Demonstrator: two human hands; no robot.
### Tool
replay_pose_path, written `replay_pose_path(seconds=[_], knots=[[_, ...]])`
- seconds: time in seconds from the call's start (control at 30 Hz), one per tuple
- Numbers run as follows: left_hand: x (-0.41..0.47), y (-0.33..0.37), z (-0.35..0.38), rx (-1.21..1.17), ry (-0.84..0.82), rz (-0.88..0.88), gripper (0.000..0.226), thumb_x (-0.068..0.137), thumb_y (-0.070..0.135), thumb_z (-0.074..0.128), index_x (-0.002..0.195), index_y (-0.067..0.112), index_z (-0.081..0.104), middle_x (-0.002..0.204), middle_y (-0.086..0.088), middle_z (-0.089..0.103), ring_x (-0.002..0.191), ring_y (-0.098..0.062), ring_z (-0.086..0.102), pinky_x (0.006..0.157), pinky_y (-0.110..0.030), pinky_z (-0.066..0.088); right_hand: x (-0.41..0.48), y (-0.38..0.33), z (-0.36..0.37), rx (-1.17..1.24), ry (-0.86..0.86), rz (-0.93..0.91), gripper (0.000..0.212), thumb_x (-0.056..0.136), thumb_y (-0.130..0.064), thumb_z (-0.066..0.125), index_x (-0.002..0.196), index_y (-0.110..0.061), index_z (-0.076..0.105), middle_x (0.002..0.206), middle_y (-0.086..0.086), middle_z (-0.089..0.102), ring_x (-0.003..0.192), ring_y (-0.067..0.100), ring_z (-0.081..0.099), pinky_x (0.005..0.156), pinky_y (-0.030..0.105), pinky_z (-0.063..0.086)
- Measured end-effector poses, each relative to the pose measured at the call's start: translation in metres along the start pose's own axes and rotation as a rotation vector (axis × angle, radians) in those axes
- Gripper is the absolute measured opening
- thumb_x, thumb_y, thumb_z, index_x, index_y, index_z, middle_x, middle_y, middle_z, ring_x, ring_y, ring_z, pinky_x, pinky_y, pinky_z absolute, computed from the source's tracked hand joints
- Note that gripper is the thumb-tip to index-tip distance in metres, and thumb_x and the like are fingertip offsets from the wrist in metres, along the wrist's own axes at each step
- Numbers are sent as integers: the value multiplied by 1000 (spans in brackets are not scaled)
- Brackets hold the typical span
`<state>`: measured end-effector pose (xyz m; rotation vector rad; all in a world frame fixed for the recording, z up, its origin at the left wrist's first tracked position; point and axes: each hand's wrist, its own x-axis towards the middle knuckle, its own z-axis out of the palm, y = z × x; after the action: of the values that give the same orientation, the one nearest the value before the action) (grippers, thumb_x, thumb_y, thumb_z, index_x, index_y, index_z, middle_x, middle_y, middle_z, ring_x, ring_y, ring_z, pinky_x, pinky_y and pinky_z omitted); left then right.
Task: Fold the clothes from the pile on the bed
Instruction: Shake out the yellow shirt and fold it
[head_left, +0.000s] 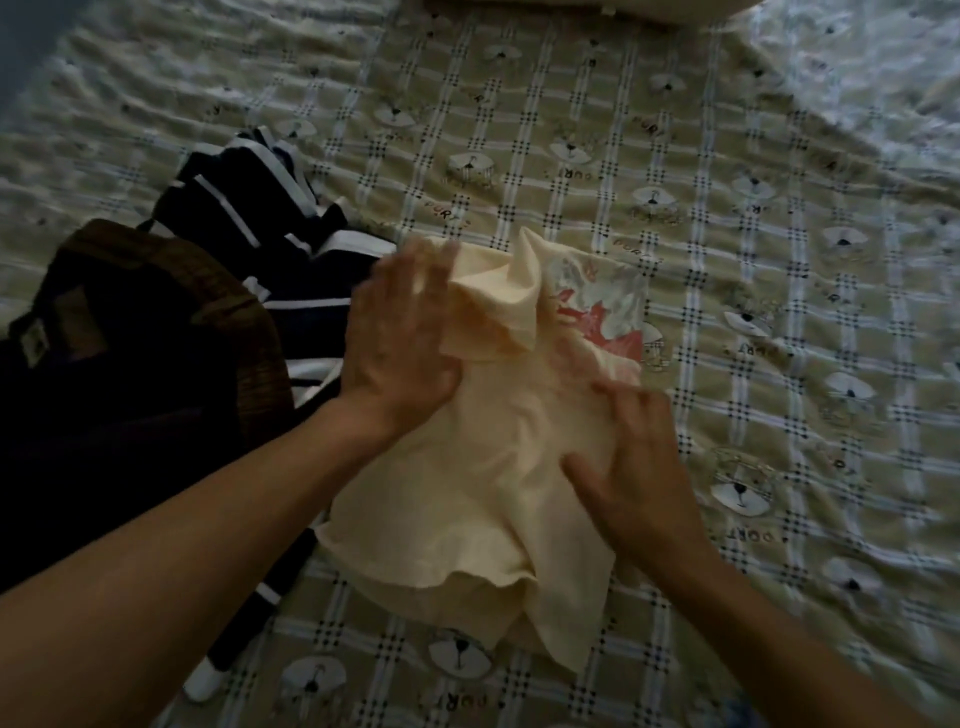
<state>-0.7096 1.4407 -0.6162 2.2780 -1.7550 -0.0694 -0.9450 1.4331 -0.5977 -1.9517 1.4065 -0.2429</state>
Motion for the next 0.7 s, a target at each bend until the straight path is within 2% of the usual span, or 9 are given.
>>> replay_pose_path(seconds=[0.07,0.13,0.17,0.23,0.33,0.43,0.5,0.57,0.7], knots=[[15,2,12,160,-120,132,94,68,53,68,147,18,32,149,-14,37,135,-37,36,109,-50,32,-3,13,0,31,10,87,78,78,-27,75,144,-21,32,132,-3,28,112,5,31,94,21,34],[27,6,18,156,-181,204,69,75,51,62,134,18,49,136,-13,53,125,-37,47,107,-51,33,-11,21,6,92,5,154,87,76,-32,78,145,-22,26,138,-2,26,116,6,31,97,24,33],[31,10,17,97,-126,209,48,79,44,59,119,17,59,120,-14,62,112,-38,56,99,-50,39,-17,24,9,154,-1,198,91,74,-33,79,146,-25,23,140,-2,29,120,9,36,99,27,37],[41,15,12,-161,-3,-21,27,86,33,51,97,14,66,97,-15,68,91,-38,62,77,-44,48,-29,27,14,307,-20,296,91,74,-31,81,143,-32,21,137,-6,42,119,12,50,96,32,46],[67,11,1,-634,-1,-625,37,99,39,42,106,12,67,106,-15,68,98,-32,63,73,-39,45,-47,34,17,496,-103,439,71,76,-26,80,130,-33,35,119,-13,57,97,-1,60,74,17,50],[79,-6,1,-613,-216,-879,59,102,52,29,133,9,54,133,-15,57,117,-31,55,86,-34,41,-61,40,20,598,-200,539,51,73,-26,83,109,-35,49,105,-16,65,83,-7,64,61,13,51],[72,-7,-4,-604,-275,-878,81,94,70,21,140,8,48,140,-15,51,124,-32,51,98,-39,42,-68,42,20,690,-248,584,59,69,-25,86,115,-34,51,104,-17,66,84,-6,66,63,16,54],[51,-4,-12,-655,-301,-810,91,81,83,35,137,13,49,133,-7,55,113,-25,53,90,-38,43,-77,40,20,762,-303,615,69,68,-22,86,123,-33,46,105,-18,64,86,-3,66,61,14,54],[-8,-4,-34,-327,-499,-634,90,65,57,82,135,19,40,127,-1,55,112,-24,56,85,-40,50,-94,42,23,842,-347,691,57,75,-6,80,123,-24,55,98,-8,75,83,9,73,63,24,57]])
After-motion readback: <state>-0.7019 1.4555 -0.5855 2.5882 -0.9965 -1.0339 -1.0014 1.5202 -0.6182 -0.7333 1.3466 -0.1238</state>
